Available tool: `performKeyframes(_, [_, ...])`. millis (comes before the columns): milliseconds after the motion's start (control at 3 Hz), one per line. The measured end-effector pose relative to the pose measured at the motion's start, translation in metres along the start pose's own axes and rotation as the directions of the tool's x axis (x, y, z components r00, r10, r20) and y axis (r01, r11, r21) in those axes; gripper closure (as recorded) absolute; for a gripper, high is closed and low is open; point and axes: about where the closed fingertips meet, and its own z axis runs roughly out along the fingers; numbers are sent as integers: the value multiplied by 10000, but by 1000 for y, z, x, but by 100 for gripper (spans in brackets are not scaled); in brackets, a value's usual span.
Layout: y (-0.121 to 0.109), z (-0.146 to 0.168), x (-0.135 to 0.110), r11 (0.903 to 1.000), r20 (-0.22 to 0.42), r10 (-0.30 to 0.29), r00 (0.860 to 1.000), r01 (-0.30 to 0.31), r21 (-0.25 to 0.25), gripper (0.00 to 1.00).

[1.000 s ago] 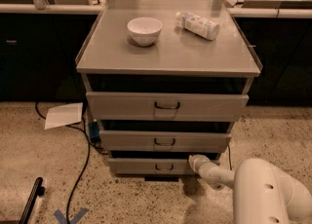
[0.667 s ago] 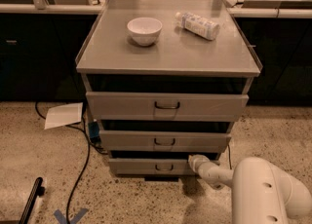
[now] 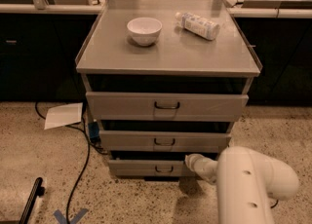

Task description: Open bottom drawer

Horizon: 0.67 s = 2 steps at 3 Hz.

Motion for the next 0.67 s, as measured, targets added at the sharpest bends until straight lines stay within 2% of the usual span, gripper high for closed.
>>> performKeyframes(333, [-6, -4, 20, 9990, -1498, 258, 9884, -198, 412, 100])
performKeyframes(667, [-16, -9, 27, 9975, -1881, 399, 9813, -281, 651, 100])
